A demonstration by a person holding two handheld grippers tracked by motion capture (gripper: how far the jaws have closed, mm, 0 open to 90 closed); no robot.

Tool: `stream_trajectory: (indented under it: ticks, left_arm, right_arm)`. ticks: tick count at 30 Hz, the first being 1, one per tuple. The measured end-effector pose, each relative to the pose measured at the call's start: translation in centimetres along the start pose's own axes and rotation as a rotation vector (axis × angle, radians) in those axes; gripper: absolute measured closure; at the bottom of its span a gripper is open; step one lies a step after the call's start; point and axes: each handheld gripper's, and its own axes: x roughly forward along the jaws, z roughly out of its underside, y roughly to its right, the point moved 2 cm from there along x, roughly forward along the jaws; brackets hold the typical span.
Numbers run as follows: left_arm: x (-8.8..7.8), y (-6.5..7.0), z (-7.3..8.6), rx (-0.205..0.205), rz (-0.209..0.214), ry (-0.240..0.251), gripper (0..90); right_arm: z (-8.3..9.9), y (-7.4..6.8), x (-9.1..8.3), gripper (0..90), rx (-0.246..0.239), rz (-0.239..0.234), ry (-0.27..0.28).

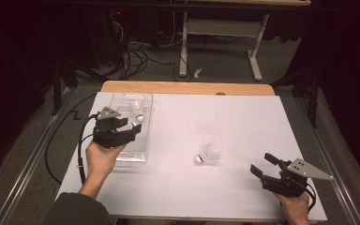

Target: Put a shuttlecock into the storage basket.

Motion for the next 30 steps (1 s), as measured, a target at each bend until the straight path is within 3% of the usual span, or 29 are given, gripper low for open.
stream_trajectory:
  ticks: [30]
  left_arm:
    - [-1.3,0.8,1.6,0.011,0.019,0.048,41.7]
  right_arm:
    - [0.0,0.0,0.0,25.5,0.001,-0.001,0.003]
